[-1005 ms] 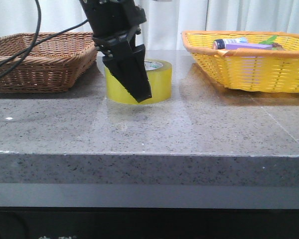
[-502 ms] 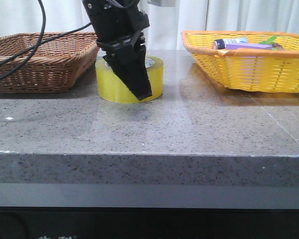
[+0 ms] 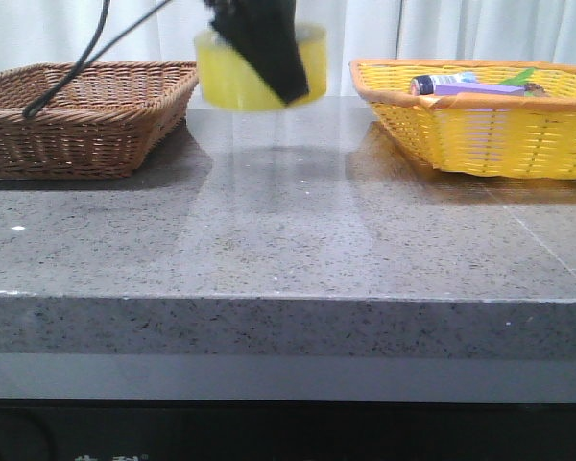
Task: Transfer tape with both arms
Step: 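Lower the left gripper into the tape roll's hole and grip its rim, then lift the tape roll with the left gripper over the brown basket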
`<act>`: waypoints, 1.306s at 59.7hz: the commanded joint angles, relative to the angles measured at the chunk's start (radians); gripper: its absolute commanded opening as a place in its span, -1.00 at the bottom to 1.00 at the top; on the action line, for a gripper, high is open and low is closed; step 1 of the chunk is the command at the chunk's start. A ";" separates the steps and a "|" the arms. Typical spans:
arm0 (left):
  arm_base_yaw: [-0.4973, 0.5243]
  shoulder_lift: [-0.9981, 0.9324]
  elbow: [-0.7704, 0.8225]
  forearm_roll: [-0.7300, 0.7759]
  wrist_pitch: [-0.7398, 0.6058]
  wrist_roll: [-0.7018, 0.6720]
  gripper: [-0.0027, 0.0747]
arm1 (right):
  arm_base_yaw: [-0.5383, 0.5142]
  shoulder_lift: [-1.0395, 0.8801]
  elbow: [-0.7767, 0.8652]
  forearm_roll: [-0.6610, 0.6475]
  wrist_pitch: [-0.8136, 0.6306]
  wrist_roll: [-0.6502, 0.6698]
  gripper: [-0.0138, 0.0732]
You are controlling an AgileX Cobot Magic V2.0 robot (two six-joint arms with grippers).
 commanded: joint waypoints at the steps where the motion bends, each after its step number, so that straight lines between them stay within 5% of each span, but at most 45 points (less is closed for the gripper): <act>1: 0.003 -0.069 -0.103 0.026 0.022 -0.095 -0.68 | 0.000 -0.006 -0.022 0.016 -0.065 -0.001 0.24; 23: 0.020 -0.071 -0.203 0.426 0.024 -0.503 -0.68 | 0.000 -0.006 -0.022 0.016 -0.065 -0.001 0.24; 54: 0.384 -0.040 -0.193 0.175 0.024 -0.624 -0.68 | 0.000 -0.006 -0.022 0.016 -0.065 -0.001 0.24; 78: 0.419 0.034 -0.114 0.068 0.024 -0.624 -0.68 | 0.000 -0.006 -0.022 0.016 -0.065 -0.001 0.24</act>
